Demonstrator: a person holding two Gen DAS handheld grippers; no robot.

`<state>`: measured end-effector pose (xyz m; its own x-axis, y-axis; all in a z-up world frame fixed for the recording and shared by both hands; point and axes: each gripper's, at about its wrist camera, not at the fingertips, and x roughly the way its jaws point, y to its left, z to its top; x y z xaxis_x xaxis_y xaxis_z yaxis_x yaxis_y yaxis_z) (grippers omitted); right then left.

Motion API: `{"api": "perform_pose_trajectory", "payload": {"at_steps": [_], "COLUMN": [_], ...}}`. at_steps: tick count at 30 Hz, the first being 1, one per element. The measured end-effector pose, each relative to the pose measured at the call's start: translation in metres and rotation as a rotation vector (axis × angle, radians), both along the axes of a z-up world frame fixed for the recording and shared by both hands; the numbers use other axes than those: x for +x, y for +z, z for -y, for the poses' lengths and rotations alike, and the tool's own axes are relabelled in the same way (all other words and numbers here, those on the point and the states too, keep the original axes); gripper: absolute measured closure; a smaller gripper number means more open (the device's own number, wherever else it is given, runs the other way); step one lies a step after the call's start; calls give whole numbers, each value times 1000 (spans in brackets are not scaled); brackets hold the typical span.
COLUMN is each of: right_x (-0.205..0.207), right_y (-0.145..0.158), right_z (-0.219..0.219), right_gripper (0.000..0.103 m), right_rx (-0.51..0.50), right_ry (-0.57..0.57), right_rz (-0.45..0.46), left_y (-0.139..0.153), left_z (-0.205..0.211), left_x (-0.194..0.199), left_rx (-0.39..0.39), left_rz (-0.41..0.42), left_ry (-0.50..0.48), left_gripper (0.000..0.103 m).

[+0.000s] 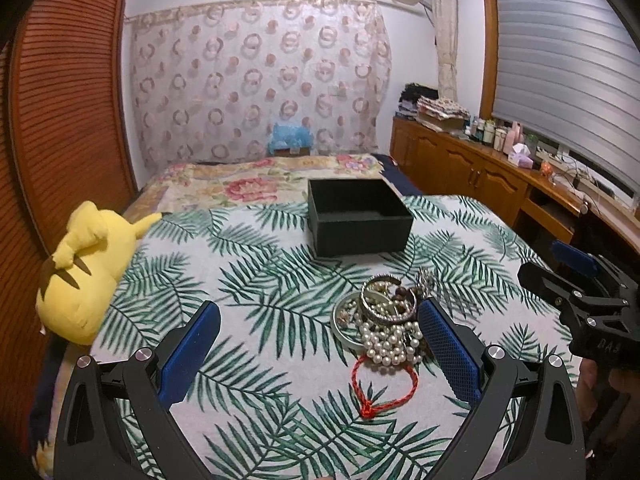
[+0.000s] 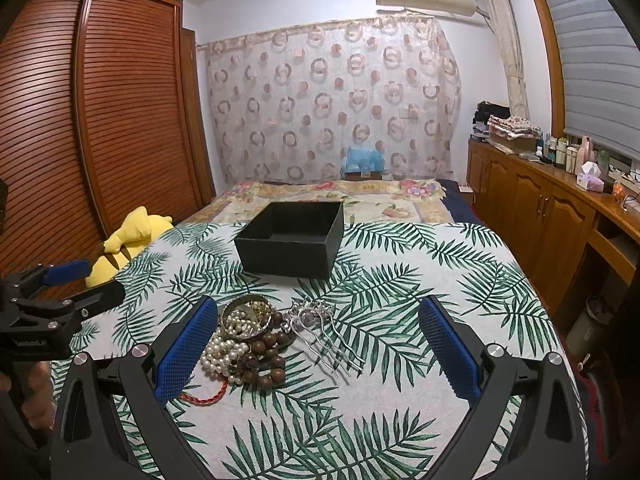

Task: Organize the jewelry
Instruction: 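Grasp the silver bangle with the left tool while the right tool reaches for the silver hair combs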

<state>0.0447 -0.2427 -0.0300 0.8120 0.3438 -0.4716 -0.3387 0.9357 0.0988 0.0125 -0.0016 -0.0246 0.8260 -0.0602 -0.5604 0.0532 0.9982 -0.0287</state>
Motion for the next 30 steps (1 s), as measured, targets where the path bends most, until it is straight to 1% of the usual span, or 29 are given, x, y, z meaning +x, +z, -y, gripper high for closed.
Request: {"api": "perform_pose_trajectory", "payload": {"at_steps": [11, 18, 20, 22, 23, 25, 26, 28, 30], "right_x": [7, 12, 13, 15, 16, 18, 19, 22, 24], "right_y": [-18, -26, -28, -32, -34, -36, -37, -40, -41], "right_z": [2, 6, 7, 8, 9, 10, 10, 10, 9], "right_gripper": [3, 3, 3, 3, 3, 3, 3, 6, 7], "right_rx": [-22, -39, -43, -49, -52, -58, -63, -68, -73], "right_ry": [12, 36, 44, 54, 59, 67, 72, 83, 98], "right_rz": [-40, -55, -61, -73, -77, -87, -93, -105, -119], "left_y": [-21, -32, -35, -39, -41, -43, -45, -49, -52], "left_z": [7, 14, 17, 19, 19, 22, 23, 24, 25], "left_x": [30, 54, 61, 69, 72, 78, 83, 91, 96], "left_rx": [-22, -19, -22, -41, -44, -44, -54, -72, -75], "left_rz": [-64, -97, -109, -135, -142, -152, -167, -197, -212], "left_ry": [-89, -136, -151, -177, -184, -202, -214, -225, -231], "left_gripper": [7, 8, 15, 29, 32, 43, 46, 63, 71]}}
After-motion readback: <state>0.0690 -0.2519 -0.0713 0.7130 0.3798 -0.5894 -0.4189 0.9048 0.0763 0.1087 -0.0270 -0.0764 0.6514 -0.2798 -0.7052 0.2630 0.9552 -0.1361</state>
